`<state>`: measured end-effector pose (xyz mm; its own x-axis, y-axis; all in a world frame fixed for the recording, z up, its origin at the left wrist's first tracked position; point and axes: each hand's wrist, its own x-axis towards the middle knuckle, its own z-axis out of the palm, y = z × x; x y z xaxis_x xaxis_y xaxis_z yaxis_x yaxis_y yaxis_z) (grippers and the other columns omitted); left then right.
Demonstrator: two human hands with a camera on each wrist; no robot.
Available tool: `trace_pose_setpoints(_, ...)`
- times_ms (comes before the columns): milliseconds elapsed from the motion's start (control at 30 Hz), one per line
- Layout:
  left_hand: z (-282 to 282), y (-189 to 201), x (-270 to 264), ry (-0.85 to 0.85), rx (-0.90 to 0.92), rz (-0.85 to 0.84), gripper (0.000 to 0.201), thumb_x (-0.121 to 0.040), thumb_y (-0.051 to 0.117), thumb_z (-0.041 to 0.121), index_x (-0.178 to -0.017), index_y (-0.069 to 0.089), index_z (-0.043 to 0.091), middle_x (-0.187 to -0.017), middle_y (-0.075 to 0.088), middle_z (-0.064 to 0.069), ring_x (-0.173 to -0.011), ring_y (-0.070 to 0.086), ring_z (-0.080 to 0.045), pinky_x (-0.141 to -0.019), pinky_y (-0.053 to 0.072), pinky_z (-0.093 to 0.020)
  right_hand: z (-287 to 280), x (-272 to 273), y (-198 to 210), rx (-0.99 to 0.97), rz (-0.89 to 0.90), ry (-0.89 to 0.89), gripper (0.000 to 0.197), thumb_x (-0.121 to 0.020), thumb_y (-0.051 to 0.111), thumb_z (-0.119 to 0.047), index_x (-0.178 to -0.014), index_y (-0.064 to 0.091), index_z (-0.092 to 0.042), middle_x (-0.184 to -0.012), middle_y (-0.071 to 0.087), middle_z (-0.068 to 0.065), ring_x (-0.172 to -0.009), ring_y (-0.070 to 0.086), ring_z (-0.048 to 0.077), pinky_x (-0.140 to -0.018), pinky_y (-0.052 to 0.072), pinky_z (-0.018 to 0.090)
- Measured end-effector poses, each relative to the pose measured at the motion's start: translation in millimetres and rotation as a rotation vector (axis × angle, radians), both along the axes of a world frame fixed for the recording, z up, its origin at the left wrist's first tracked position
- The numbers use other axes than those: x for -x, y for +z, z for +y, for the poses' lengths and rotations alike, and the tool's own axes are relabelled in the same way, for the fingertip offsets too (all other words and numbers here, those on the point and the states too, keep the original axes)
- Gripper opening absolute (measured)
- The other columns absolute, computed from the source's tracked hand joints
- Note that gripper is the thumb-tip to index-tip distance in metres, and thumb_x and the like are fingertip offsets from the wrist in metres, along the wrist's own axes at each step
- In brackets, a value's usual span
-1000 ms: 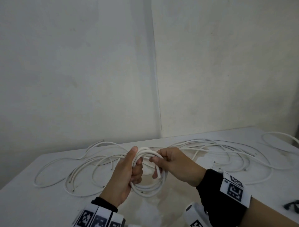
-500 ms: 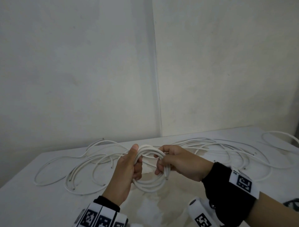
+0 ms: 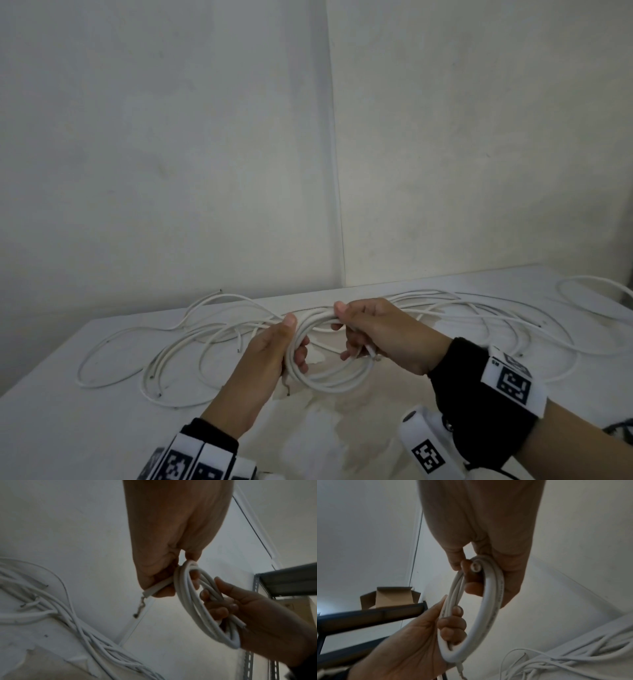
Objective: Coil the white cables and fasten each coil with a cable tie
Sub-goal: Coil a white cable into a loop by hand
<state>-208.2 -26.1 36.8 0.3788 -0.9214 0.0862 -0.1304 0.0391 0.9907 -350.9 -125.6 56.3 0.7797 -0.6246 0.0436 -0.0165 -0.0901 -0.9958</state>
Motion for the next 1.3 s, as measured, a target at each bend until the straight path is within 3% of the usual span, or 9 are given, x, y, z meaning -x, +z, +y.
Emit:
trace_pose_setpoints(233,0.4,3.6,1.2,-0.042,-0.084,-0.003,0.055,-0.100,0.023,0.033,-0.075,0.063,0.004,-0.055,0.060,-0.004,-0.052,0.058,-0.014,-0.064,0.050,-0.030,1.2,-5.5,2.5,0.100,0.068,-0.083,0.035,-0.093,0.049,-0.034,-0.072,0.059,-0.008,-0.041,0.040,-0.008,-0.042,0.043,0.008,-0.062,0.046,0.030)
trace_pose_setpoints(333,-2.4,12.8,5.1,-0.092,-0.116,0.083,0.063,-0.098,0.023,0.044,-0.068,0.062,0.005,-0.052,0.055,-0.006,-0.049,0.055,-0.016,-0.066,0.049,-0.034,2.9,-5.8,6.5,0.145,0.093,-0.082,0.036,-0.093,0.051,-0.033,-0.067,0.058,-0.009,-0.045,0.039,-0.003,-0.045,0.041,0.012,-0.054,0.044,0.024)
trace_pose_setpoints(467,-6.0,17.6,19.7,-0.032,-0.102,0.194,0.048,-0.097,0.035,0.041,-0.061,0.045,0.010,-0.043,0.028,0.004,-0.037,0.027,-0.010,-0.046,0.035,-0.024,5.1,-5.4,8.0,0.120,0.065,-0.081,0.036,-0.093,0.049,-0.033,-0.070,0.058,-0.007,-0.043,0.038,-0.005,-0.046,0.040,0.011,-0.053,0.045,0.020)
trace_pose_setpoints(567,-8.1,15.5,25.7,0.062,-0.037,0.180,0.045,-0.096,0.040,0.036,-0.058,0.040,0.013,-0.042,0.027,0.007,-0.037,0.023,-0.008,-0.039,0.029,-0.020,4.5,-3.6,6.3,0.091,0.055,-0.067,0.037,-0.095,0.044,-0.035,-0.081,0.059,-0.005,-0.047,0.038,-0.005,-0.047,0.043,0.011,-0.049,0.040,0.016)
trace_pose_setpoints(633,-8.8,14.6,27.7,0.093,-0.019,0.149,0.047,-0.096,0.040,0.037,-0.055,0.042,0.014,-0.043,0.027,0.007,-0.038,0.023,-0.009,-0.039,0.027,-0.020,4.0,-2.4,4.5,0.096,0.046,-0.063,0.036,-0.095,0.043,-0.037,-0.081,0.058,-0.007,-0.048,0.038,-0.006,-0.045,0.040,0.008,-0.049,0.037,0.017)
trace_pose_setpoints(800,-11.1,14.8,26.9,0.118,0.025,0.025,0.049,-0.094,0.037,0.043,-0.057,0.041,0.012,-0.041,0.026,0.007,-0.037,0.022,-0.007,-0.038,0.023,-0.019,6.3,-1.7,3.0,0.067,-0.043,-0.081,0.050,-0.095,0.043,-0.035,-0.047,0.052,-0.023,-0.049,0.034,-0.005,-0.041,0.031,0.006,-0.051,0.038,0.021)
trace_pose_setpoints(967,-6.8,9.2,26.2,-0.012,-0.005,0.123,0.051,-0.087,0.036,0.053,-0.061,0.043,0.010,-0.043,0.027,0.005,-0.038,0.025,-0.009,-0.042,0.029,-0.021,6.1,-1.3,1.6,0.167,0.022,-0.132,0.040,-0.093,0.046,-0.039,-0.064,0.055,-0.013,-0.038,0.036,-0.015,-0.036,0.034,0.004,-0.051,0.036,0.026)
trace_pose_setpoints(1133,-5.1,14.8,19.8,-0.212,-0.113,0.089,0.046,-0.088,0.043,0.045,-0.074,0.059,0.005,-0.052,0.051,-0.005,-0.047,0.052,-0.017,-0.060,0.046,-0.032,2.5,0.7,3.5,0.265,0.122,-0.153,0.040,-0.091,0.051,-0.041,-0.066,0.056,-0.009,-0.047,0.040,-0.004,-0.041,0.035,0.010,-0.048,0.036,0.026)
trace_pose_setpoints(1300,-8.1,14.1,33.6,-0.128,-0.048,0.061,0.035,-0.093,0.046,0.035,-0.066,0.049,0.012,-0.047,0.025,0.007,-0.039,0.024,-0.008,-0.042,0.032,-0.021,1.2,0.0,2.7,0.211,0.088,-0.147,0.039,-0.092,0.050,-0.037,-0.060,0.050,-0.015,-0.051,0.047,-0.006,-0.044,0.035,0.011,-0.046,0.036,0.024)
